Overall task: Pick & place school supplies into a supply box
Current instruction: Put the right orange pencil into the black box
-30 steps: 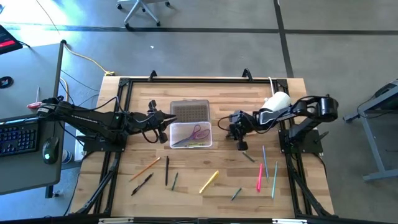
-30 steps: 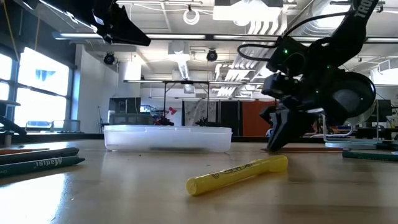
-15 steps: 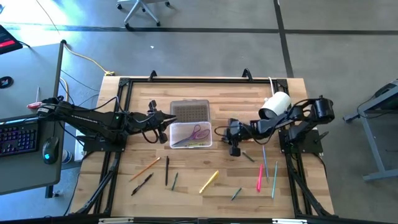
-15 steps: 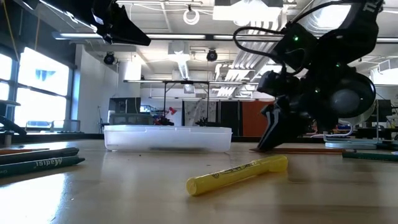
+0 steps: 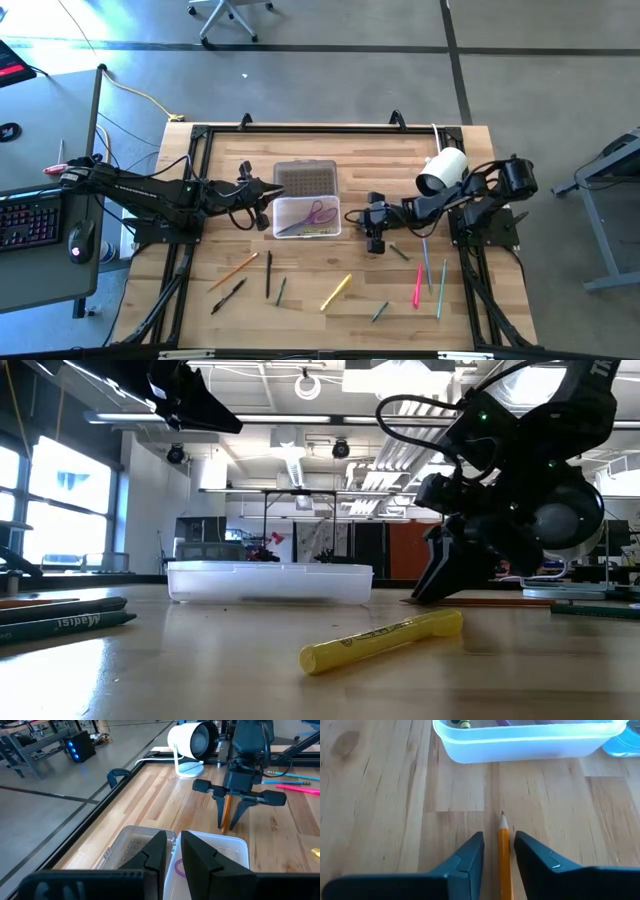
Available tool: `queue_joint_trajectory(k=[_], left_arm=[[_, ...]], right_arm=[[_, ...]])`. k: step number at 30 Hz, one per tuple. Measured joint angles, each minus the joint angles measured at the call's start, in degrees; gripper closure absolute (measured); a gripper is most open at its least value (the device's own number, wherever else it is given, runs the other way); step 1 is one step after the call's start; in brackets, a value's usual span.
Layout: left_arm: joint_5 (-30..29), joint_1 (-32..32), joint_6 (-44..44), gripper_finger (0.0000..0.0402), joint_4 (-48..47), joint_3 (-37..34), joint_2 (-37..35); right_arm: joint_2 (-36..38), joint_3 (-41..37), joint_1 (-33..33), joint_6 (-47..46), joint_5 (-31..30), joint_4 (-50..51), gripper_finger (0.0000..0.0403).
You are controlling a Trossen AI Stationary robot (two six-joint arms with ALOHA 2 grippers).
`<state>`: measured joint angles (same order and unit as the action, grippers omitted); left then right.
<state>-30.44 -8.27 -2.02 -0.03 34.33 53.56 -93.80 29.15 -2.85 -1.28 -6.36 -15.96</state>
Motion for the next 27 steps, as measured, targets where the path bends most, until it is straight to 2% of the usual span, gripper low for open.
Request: queue_joint_trajectory(k=[3, 6, 12, 16, 19, 27], left_arm=[[0.0, 0.0, 0.0, 0.0309, 0.0, 0.0, 0.0], [0.0, 0.0, 0.0, 0.0309, 0.0, 0.0, 0.0], [0.0, 0.0, 0.0, 0.0309, 0.0, 0.0, 0.0], [0.0, 0.0, 0.0, 0.0309, 0.1, 0.0, 0.0], [-0.1, 0.0, 0.0, 0.0309, 0.5, 0.0, 0.0], [-0.1, 0.0, 0.0, 0.0309, 0.5, 0.0, 0.0]], right_arm=[[0.0, -1.3, 0.0, -0.8, 0.1, -3.0, 0.0321], [-0.1, -7.0, 0.0, -2.4, 1.6, -13.6, 0.0327], [-0.2, -17.8, -0.4, -4.5, 0.4, -32.2, 0.0329], [-0.5, -17.3, -0.4, -2.6, 0.1, -29.8, 0.0329], [-3.7, -16.0, -0.3, -2.4, -0.3, -28.6, 0.0322], [-18.2, -13.4, -0.2, -0.9, -2.0, -47.5, 0.0307]])
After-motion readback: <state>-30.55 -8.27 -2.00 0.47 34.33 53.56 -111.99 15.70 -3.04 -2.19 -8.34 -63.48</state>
